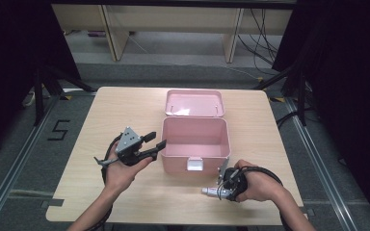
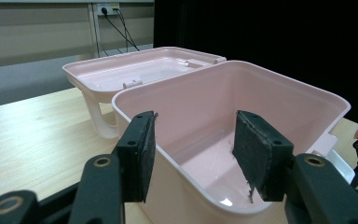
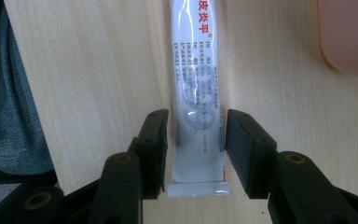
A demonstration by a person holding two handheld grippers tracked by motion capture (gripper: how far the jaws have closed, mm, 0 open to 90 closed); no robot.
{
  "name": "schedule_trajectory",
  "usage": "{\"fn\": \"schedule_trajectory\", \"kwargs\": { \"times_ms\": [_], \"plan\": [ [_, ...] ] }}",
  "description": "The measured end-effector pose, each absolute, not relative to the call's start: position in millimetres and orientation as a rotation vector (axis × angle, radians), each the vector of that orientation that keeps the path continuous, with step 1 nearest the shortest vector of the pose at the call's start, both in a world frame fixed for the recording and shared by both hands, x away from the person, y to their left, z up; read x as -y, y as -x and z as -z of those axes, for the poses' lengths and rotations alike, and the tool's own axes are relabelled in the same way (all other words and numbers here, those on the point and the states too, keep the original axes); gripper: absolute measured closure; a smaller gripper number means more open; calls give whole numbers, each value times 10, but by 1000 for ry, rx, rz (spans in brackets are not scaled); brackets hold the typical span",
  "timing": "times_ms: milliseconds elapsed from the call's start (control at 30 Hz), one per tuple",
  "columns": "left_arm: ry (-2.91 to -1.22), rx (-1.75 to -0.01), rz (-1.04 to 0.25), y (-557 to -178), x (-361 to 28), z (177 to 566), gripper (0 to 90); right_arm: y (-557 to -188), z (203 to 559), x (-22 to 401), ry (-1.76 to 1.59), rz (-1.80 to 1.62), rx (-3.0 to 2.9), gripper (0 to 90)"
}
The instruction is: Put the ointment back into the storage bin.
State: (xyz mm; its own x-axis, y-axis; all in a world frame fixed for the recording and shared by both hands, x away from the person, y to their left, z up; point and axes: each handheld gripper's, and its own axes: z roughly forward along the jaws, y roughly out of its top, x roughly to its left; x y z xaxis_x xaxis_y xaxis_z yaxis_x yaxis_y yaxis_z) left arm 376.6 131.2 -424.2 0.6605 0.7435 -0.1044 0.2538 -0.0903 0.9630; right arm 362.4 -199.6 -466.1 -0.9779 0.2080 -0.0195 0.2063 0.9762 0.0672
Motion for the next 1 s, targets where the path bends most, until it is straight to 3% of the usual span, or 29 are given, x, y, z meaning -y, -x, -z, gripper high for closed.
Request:
{"fn": "schedule_trajectory", "kwargs": {
  "times_ms": [533, 600, 1000],
  "plan": [
    [-1659, -832, -501, -3764, -1326, 4258, 482, -3630, 4730, 1929, -294, -63, -3093, 640],
    [-1658, -832, -501, -3765, -1328, 4262, 482, -3682, 4755, 1932, -173, -89, -3096, 643],
    [-1660, -831, -502, -3769, -1331, 4266, 482, -3665, 4740, 1927, -247, -85, -3118, 679]
  ]
}}
